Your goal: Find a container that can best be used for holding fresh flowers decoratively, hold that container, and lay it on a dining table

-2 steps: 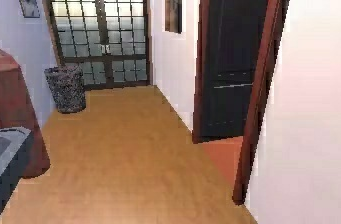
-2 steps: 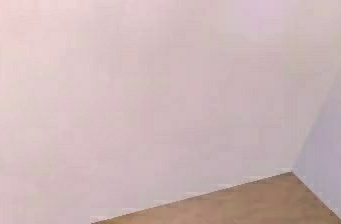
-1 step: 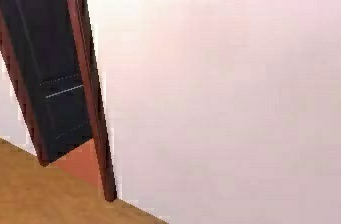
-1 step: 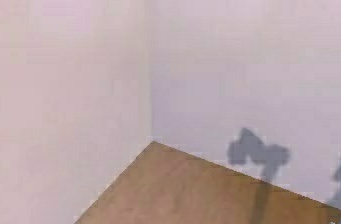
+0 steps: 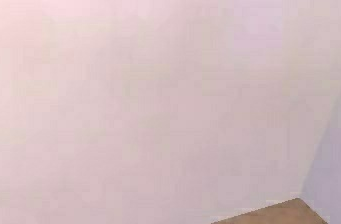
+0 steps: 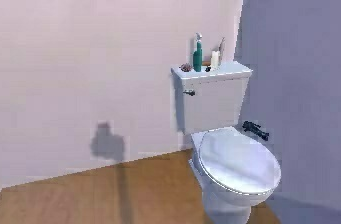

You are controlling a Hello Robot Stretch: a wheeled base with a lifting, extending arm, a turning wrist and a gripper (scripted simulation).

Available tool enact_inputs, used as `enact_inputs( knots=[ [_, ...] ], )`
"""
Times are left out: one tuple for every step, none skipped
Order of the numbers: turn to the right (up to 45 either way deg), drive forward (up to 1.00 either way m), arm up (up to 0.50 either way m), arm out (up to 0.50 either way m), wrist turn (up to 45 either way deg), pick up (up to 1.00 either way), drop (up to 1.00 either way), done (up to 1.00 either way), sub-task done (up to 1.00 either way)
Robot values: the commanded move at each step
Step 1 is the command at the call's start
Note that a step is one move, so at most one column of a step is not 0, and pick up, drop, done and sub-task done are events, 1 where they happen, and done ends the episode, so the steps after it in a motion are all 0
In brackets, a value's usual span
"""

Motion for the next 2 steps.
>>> enact_inputs(
  knots=[
    [27.0,0.00,0.00,0.00,0.0,0.00,0.00,0.00,0.00],
    [0.0,0.15,0.00,0.00,0.0,0.00,0.00,0.00,0.00]
  ],
)
